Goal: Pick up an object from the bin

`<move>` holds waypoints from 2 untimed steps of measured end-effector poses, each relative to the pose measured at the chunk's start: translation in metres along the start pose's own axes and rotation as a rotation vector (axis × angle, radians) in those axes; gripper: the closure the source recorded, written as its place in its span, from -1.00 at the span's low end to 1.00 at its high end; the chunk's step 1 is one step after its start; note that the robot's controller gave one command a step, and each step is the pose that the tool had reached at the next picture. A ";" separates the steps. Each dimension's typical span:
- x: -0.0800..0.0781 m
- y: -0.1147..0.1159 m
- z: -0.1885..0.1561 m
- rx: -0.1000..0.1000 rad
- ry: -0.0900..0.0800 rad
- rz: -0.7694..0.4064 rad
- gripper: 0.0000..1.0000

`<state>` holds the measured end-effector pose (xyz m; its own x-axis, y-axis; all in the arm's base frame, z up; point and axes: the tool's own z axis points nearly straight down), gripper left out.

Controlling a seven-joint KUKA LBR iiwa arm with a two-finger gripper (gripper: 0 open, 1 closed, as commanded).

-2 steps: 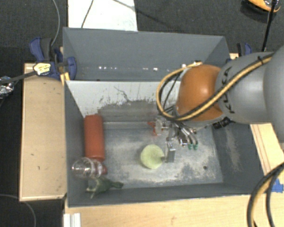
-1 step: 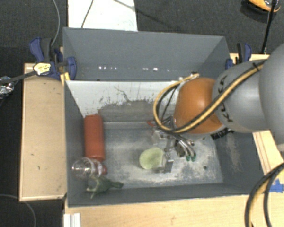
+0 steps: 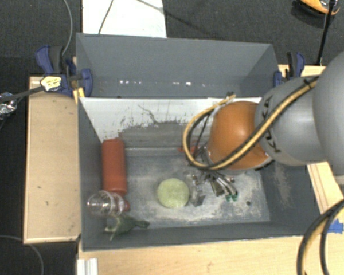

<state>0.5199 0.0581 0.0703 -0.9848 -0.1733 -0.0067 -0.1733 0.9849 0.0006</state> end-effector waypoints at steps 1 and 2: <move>0.000 0.000 0.000 0.000 0.000 0.002 -1.00; 0.000 0.000 0.000 0.000 0.000 0.002 -1.00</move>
Offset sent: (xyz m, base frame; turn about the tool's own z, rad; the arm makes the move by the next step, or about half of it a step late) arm 0.0000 0.0000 0.0000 0.0000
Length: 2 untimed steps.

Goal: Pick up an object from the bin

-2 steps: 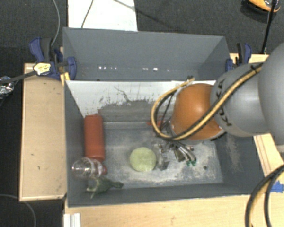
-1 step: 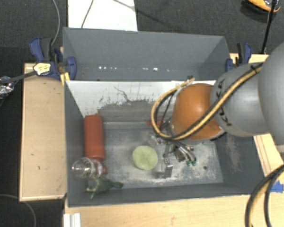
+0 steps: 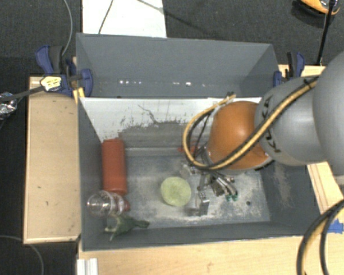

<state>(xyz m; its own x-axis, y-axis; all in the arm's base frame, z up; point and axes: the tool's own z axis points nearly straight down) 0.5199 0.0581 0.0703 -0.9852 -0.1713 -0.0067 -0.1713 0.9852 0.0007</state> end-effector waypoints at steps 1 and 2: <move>-0.003 0.007 0.000 0.002 -0.002 -0.042 -1.00; -0.005 0.015 0.000 0.002 -0.003 -0.072 -1.00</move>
Offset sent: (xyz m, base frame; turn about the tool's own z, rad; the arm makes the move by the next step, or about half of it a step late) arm -0.0137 0.0565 -0.0003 -0.0575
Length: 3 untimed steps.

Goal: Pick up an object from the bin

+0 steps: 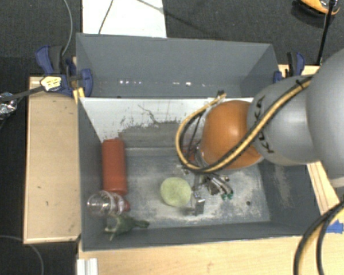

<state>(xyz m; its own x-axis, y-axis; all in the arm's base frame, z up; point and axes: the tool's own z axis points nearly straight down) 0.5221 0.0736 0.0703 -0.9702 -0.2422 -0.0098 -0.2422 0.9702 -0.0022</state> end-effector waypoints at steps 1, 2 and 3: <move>-0.001 0.034 0.000 -0.001 0.001 -0.064 -1.00; 0.001 0.043 -0.001 -0.003 0.001 -0.158 -1.00; -0.007 0.023 -0.009 -0.002 -0.002 -0.351 -1.00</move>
Offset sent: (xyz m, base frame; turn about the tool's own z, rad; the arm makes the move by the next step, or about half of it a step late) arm -0.0198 0.0161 0.0021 -0.3091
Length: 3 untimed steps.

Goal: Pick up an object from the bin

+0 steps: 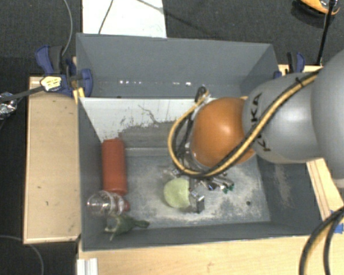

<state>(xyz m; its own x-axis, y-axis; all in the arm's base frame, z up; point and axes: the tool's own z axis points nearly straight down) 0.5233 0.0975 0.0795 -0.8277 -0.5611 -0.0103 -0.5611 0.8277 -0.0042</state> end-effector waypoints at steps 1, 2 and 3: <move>-0.002 -0.006 0.002 -0.002 0.001 0.002 1.00; -0.002 -0.006 0.002 -0.003 0.001 0.003 1.00; 0.003 0.000 -0.131 -0.002 -0.002 -0.052 1.00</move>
Offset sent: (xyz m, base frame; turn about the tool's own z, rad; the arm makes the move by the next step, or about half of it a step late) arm 0.0000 0.0000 0.0000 0.0000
